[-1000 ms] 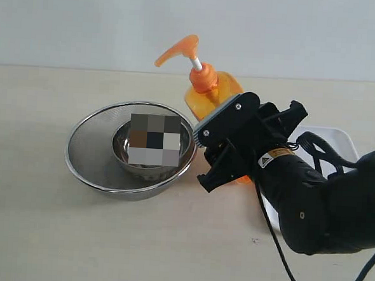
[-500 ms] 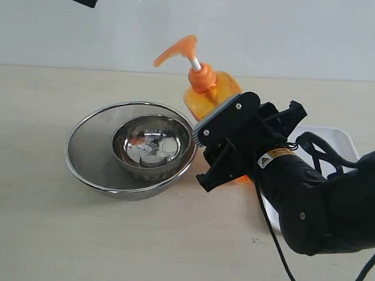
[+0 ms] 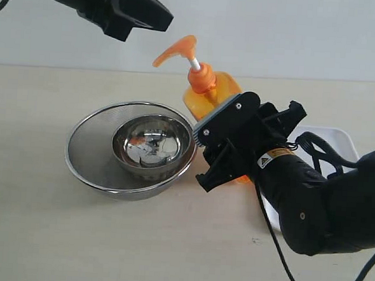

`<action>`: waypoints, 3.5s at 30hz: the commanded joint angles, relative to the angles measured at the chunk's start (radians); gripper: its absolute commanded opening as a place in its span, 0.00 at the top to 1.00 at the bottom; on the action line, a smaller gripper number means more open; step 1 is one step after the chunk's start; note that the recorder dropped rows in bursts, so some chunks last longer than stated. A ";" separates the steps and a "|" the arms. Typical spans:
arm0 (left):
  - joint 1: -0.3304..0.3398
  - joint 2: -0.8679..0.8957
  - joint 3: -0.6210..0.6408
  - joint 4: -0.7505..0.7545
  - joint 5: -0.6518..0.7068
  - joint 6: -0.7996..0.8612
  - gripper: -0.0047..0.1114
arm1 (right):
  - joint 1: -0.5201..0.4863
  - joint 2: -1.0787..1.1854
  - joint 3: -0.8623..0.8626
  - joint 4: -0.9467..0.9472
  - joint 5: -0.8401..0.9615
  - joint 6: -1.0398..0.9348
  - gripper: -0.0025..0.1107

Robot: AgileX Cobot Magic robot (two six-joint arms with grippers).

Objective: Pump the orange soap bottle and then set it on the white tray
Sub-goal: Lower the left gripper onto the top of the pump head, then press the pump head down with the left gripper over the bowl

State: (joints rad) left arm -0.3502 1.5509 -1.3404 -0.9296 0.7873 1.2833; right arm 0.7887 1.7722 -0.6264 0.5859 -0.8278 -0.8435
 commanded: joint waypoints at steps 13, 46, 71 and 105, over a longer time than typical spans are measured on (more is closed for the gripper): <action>0.001 0.037 0.003 -0.123 0.054 0.042 0.92 | 0.000 -0.012 -0.005 -0.020 -0.060 0.020 0.94; 0.001 0.104 0.003 -0.162 0.046 0.087 0.92 | 0.000 0.016 -0.005 -0.035 -0.077 0.031 0.94; 0.001 0.182 0.003 -0.154 0.078 0.098 0.92 | 0.000 0.016 -0.005 -0.050 -0.077 0.037 0.94; 0.001 0.182 0.003 -0.154 0.096 0.094 0.92 | 0.000 0.016 -0.005 -0.074 -0.064 0.056 0.94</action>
State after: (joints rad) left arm -0.3430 1.6997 -1.3526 -1.1549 0.8581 1.3797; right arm 0.7869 1.7920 -0.6264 0.5750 -0.8730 -0.7997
